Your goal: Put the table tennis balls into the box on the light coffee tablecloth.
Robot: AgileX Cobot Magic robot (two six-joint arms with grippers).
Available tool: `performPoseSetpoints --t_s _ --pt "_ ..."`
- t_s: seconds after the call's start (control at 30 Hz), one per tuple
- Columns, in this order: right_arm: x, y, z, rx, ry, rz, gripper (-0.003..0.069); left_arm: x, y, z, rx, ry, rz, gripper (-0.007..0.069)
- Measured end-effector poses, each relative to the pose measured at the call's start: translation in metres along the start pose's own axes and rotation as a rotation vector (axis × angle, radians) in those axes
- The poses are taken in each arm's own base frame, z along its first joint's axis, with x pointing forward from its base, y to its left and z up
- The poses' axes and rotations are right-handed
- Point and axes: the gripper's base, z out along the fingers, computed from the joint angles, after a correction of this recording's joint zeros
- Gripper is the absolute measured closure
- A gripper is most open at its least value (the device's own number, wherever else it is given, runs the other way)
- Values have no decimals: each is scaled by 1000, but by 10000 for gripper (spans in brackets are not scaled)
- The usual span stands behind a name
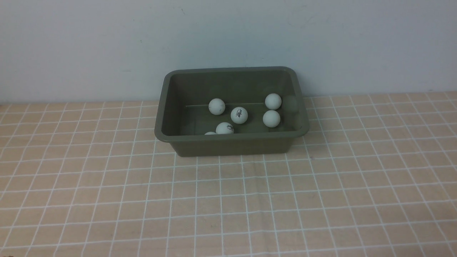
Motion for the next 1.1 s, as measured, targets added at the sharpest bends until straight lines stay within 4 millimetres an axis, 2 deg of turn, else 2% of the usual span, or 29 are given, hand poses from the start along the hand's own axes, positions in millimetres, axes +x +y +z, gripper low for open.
performPoseSetpoints --t_s 1.1 --pt "0 0 0 0 -1 0 673 0 -3 0 64 0 22 693"
